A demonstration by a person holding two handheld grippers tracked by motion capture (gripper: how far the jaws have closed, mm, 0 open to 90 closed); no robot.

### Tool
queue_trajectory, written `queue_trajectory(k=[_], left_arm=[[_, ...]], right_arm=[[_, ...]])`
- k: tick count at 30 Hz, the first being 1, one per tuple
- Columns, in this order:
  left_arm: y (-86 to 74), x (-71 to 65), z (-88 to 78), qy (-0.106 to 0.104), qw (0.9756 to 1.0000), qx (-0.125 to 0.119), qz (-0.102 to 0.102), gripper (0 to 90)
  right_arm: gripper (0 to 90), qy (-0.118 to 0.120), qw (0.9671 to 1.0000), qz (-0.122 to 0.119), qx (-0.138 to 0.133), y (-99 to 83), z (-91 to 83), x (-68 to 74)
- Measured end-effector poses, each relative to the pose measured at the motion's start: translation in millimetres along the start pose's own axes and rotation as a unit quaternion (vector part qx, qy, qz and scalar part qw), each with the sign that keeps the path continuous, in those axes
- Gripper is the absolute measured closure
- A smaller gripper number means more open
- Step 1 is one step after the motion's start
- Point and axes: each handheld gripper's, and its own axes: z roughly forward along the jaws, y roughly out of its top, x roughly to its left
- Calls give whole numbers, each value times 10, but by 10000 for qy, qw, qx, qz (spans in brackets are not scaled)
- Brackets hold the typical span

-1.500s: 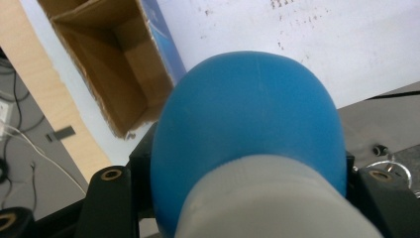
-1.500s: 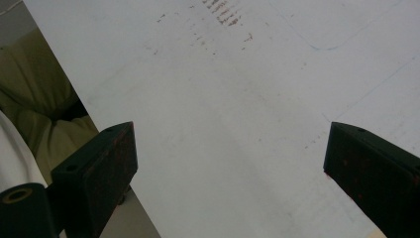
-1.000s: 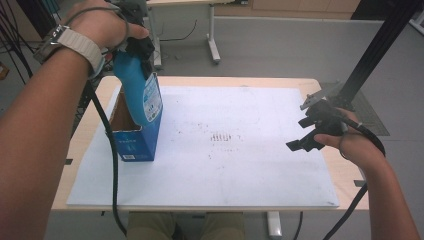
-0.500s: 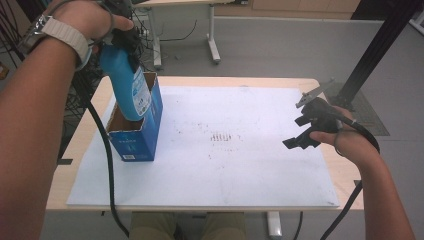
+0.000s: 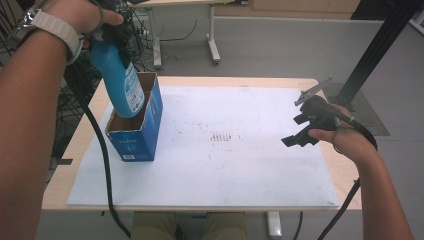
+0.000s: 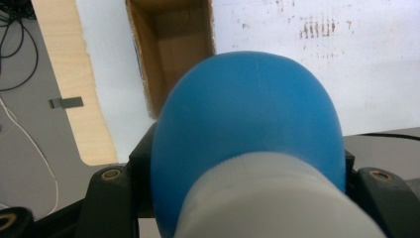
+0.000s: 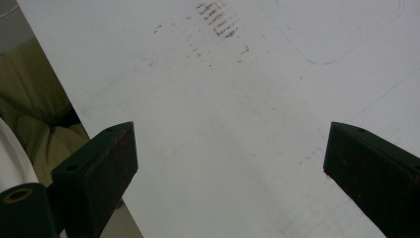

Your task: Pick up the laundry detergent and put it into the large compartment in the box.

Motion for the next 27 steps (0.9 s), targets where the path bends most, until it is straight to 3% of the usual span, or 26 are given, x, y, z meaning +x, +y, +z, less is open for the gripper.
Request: queue_trajectory(k=[12, 27], left_arm=[[50, 127, 33, 32, 9999, 5, -150, 394], [122, 190, 85, 99, 9996, -88, -234, 394]], right_arm=[[64, 7, 10000, 37, 43, -8, 4, -33], [64, 1, 10000, 60, 32, -5, 12, -46]])
